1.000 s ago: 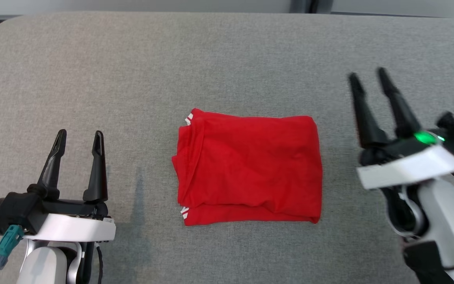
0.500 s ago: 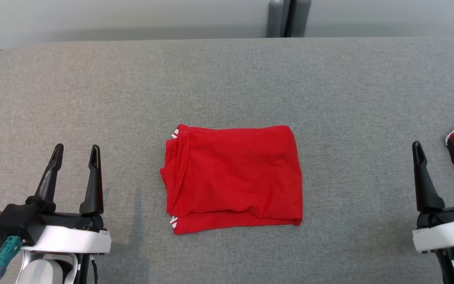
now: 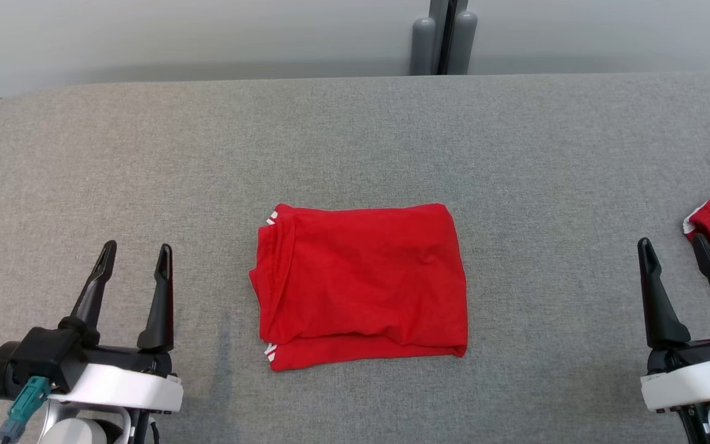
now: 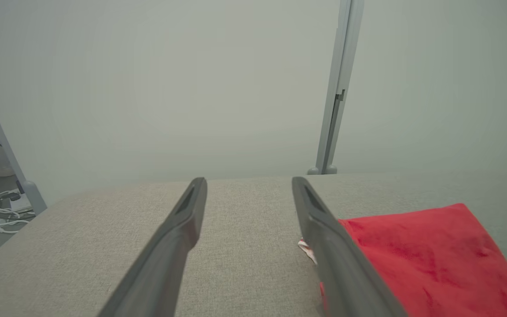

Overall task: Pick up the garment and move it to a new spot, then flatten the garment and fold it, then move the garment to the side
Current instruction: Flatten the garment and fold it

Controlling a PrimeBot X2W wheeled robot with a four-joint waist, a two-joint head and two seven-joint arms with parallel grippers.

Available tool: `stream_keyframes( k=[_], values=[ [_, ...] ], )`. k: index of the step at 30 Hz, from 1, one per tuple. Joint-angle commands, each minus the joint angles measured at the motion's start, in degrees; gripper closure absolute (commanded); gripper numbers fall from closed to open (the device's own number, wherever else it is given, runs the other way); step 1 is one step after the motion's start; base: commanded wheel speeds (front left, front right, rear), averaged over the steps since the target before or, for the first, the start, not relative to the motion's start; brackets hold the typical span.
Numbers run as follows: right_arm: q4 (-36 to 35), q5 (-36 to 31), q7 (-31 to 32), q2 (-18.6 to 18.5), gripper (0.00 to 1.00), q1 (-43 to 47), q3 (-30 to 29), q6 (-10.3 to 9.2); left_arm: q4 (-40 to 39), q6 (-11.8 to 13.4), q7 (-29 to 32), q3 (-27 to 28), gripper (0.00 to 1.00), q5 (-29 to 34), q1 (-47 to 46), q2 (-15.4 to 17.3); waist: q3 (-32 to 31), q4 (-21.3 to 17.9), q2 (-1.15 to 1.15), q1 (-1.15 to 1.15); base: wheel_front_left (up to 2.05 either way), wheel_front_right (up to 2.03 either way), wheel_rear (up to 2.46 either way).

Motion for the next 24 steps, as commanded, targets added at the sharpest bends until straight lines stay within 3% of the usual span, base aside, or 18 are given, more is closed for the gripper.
stream_keyframes(
  k=[1,24],
  values=[
    [-0.4,0.4,0.2,-0.1,0.0,0.7,-0.1,0.12,-0.3,0.3,0.0,0.0,0.0,0.2,0.5,0.5,-0.1,0.0,0.0,0.0,0.0,0.0,0.0],
    [1.2,0.0,1.0,0.0,0.0,5.7,1.5,0.12,-2.6,1.5,3.5,-1.6,0.0,-0.5,6.4,1.2,-8.5,-0.5,0.0,0.0,0.0,0.0,0.0]
  ],
)
